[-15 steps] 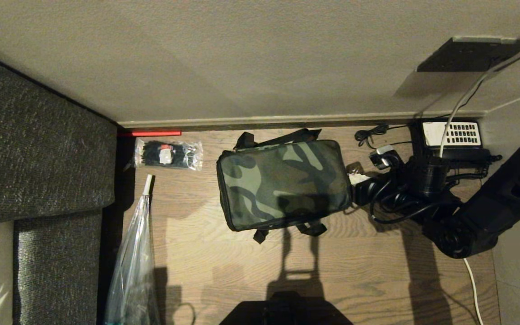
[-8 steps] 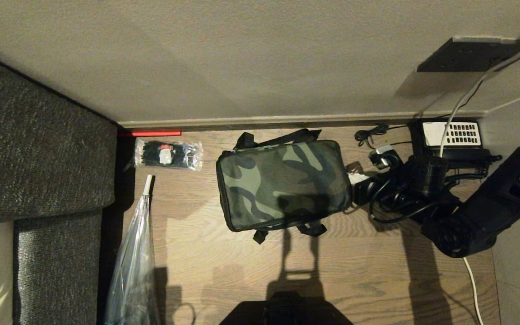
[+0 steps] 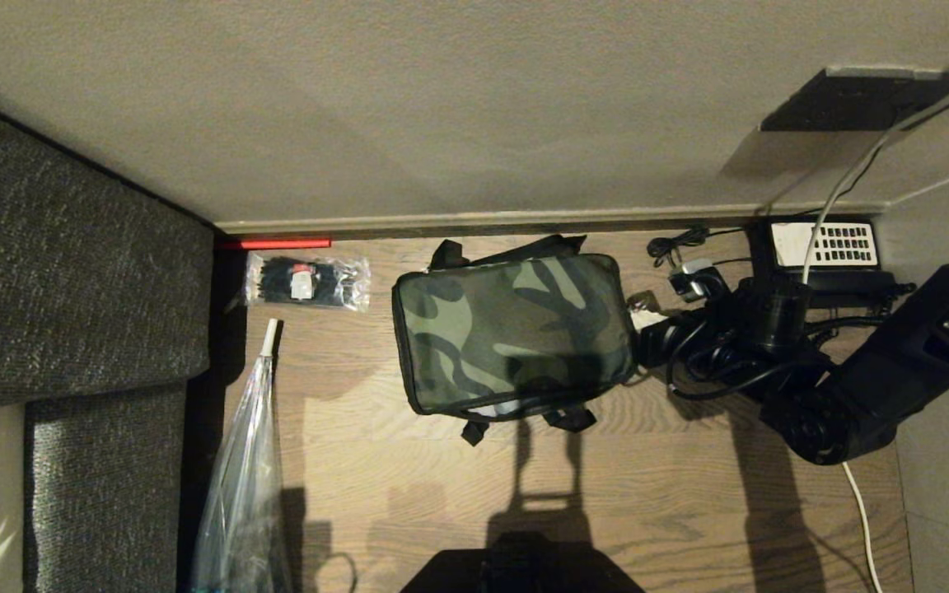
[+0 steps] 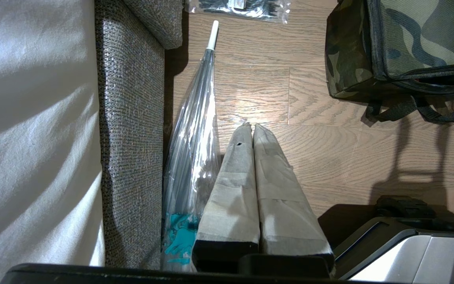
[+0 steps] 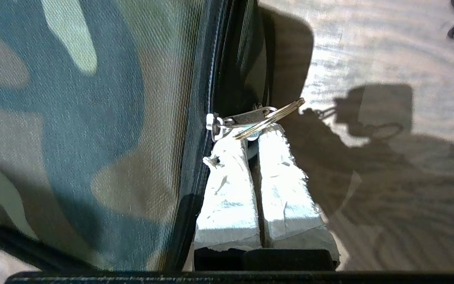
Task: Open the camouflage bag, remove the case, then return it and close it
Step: Open the top of the storage box
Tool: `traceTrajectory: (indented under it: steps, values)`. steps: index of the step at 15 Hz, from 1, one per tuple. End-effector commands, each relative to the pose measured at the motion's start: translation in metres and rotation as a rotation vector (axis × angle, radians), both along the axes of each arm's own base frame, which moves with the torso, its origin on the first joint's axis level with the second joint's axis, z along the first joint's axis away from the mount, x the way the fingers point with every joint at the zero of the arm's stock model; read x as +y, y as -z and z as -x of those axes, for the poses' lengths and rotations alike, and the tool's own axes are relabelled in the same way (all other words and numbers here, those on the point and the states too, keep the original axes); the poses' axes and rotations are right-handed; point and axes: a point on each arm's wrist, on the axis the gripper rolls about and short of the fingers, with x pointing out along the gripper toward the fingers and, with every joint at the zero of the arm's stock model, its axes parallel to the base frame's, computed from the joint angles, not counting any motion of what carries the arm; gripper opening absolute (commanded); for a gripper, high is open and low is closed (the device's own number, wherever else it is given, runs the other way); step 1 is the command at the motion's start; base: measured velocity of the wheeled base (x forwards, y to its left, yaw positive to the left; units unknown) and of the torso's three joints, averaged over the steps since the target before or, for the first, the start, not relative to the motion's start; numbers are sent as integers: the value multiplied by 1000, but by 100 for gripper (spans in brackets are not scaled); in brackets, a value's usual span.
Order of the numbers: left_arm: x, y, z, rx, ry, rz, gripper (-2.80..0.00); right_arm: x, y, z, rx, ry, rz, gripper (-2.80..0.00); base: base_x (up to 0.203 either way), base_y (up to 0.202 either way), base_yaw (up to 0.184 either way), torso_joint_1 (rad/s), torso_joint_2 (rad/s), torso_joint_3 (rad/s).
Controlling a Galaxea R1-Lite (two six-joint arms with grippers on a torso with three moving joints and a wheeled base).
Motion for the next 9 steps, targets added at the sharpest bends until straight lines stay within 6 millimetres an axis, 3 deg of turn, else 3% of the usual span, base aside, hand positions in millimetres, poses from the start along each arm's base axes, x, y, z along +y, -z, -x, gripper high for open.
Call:
traceTrajectory:
  steps: [1,9]
  values:
    - [0,1,0,1,0,1,-280,1,-7,-4,-28,0,-13,-280,0,0,0,0,0,0]
    - [0,1,0,1,0,1,-280,6,-19,-22,-85,2,-68,-280,0,0,0,0,0,0]
